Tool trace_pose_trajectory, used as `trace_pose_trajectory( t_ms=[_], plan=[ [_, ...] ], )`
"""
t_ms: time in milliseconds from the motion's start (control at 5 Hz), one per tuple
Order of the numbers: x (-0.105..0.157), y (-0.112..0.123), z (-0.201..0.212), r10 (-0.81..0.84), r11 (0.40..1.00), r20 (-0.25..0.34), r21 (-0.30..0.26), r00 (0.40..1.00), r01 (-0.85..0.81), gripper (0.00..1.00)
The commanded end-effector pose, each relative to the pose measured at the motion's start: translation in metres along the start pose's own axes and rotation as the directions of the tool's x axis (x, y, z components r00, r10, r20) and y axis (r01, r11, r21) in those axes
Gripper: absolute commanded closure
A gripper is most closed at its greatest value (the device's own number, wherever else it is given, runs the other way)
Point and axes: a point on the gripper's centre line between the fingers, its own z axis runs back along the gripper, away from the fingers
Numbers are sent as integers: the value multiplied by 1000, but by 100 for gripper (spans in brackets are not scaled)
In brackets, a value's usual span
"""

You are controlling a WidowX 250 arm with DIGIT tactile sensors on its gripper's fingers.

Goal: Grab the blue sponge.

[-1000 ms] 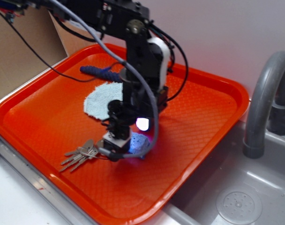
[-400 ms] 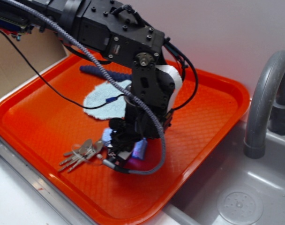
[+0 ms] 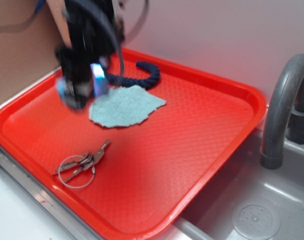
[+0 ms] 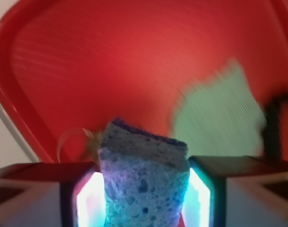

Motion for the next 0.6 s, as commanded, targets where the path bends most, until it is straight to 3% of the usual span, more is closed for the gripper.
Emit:
trace_pose_trajectory(
  t_ms=[0, 200, 400],
  plan=[
    [-105, 18, 35, 505, 861, 135, -148, 853, -486, 100],
    [-114, 7, 46, 702, 711, 156, -195, 695, -675, 100],
    [-102, 4, 41, 720, 693, 143, -204, 679, -692, 100]
  ],
)
